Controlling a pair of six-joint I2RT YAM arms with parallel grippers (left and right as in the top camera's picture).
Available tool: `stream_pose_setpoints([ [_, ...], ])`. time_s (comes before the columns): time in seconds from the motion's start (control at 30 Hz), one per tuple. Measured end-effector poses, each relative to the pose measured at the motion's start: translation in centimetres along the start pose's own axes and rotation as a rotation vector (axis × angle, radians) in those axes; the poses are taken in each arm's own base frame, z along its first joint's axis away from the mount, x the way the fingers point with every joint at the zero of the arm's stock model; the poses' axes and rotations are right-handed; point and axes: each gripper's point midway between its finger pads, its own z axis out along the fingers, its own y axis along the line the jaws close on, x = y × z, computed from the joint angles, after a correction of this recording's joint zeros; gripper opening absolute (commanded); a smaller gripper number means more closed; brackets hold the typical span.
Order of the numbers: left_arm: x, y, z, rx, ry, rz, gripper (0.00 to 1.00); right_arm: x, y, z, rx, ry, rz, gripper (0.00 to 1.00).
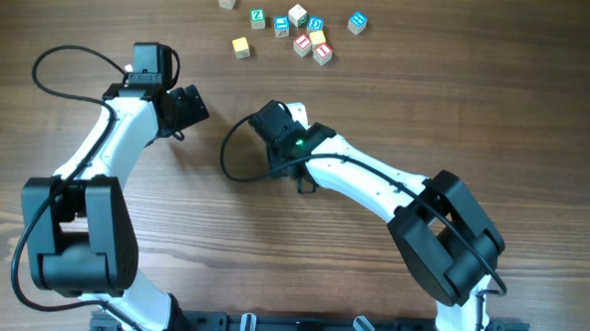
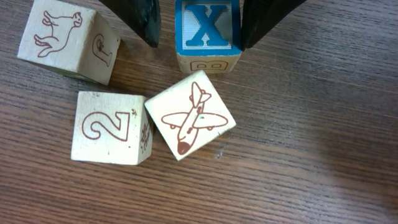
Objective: Form a circle
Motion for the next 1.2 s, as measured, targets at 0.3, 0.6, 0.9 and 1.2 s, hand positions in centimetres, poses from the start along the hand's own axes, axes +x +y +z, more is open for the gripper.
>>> stream_pose_setpoints([
  [0.3, 0.0, 0.01, 0.0, 0.0, 0.0, 0.0, 1.0, 0.03, 0.01, 0.03, -0.001, 0.0, 0.008, 0.29],
  [0.6, 0.0, 0.01, 0.0, 0.0, 0.0, 0.0, 1.0, 0.59, -0.35, -0.02, 0.014, 0.023, 0.083, 0.26],
  [0.9, -0.01, 0.0, 0.0, 0.0, -0.001, 0.0, 1.0, 0.77, -0.64, -0.13, 0.03, 0.028, 0.164, 0.26],
  [1.2, 0.0, 0.01, 0.0, 0.0, 0.0, 0.0, 1.0, 0.65, -0.77, -0.15, 0.041, 0.018, 0.172, 0.26],
])
